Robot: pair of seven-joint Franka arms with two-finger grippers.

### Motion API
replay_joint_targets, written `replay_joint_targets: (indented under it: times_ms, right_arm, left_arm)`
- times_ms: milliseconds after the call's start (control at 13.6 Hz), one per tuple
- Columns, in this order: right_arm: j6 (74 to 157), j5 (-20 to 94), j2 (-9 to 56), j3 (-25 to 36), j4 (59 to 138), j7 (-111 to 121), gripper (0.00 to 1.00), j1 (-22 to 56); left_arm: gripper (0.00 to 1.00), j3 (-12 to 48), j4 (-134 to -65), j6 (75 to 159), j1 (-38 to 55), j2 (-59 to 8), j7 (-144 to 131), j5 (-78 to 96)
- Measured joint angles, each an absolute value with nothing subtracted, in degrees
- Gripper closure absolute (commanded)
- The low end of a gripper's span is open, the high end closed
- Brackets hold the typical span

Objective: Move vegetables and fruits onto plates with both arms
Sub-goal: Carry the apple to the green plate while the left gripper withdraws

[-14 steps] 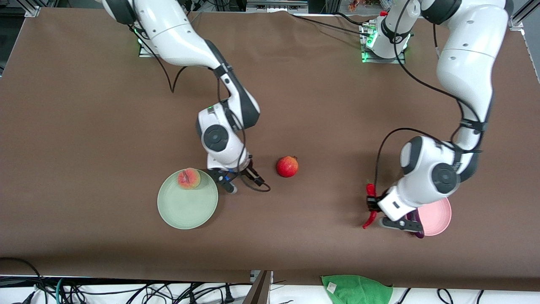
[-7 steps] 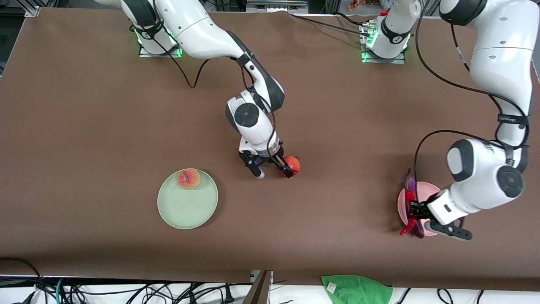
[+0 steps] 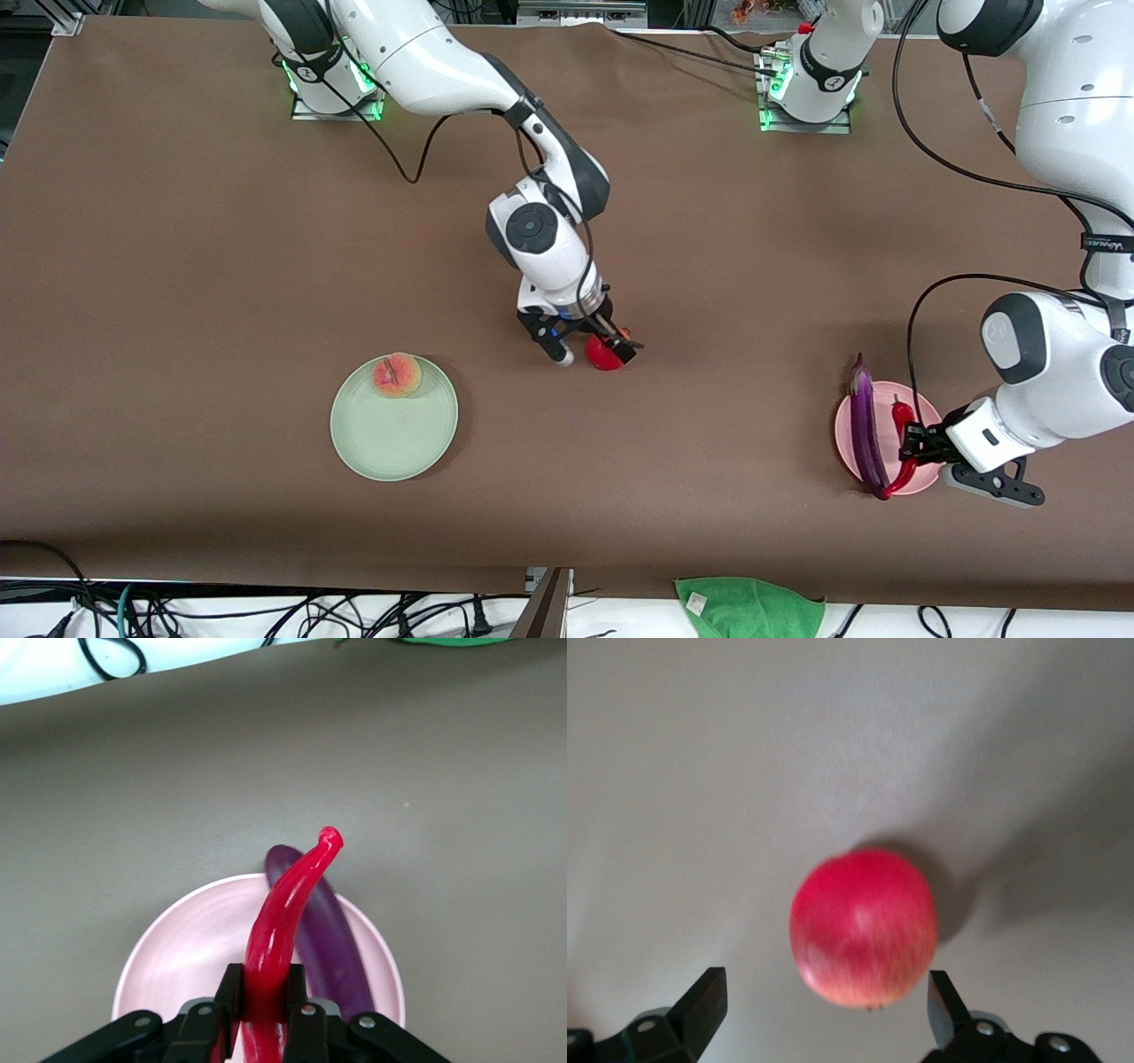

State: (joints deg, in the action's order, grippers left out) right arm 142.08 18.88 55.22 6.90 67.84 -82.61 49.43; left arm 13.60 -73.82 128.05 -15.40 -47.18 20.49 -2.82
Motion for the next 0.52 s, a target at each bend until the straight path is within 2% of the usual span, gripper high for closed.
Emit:
replay_joint_targets:
  times_ms: [147,221,295,368,516]
  right_arm:
    - [141.77,16.98,55.96,6.87,67.89,-82.64,0.00,49.89]
    - [141.76,16.23,56.58,6.87,67.92,-82.64,0.00,50.04]
    - [141.77,15.22,57.17,6.87,67.91,-82.64,0.00,50.14]
    - [141.90,14.31,57.62,6.88,67.89,-82.64,0.00,50.15]
    - [141.93,13.40,58.34,7.02,67.89,-82.64,0.00,50.05]
  left_arm:
    - [1.00,12.71,-73.85,128.24,-15.58,-47.57,21.90,-2.81]
    - [0.94,12.62,-73.86,128.32,-15.69,-47.87,22.14,-2.81]
    - [0.84,12.58,-73.91,128.34,-15.75,-48.13,22.24,-2.81]
    - [0.70,12.55,-73.93,128.38,-15.78,-48.35,22.29,-2.81]
    - [0.03,12.53,-73.94,129.15,-15.79,-48.56,22.37,-2.81]
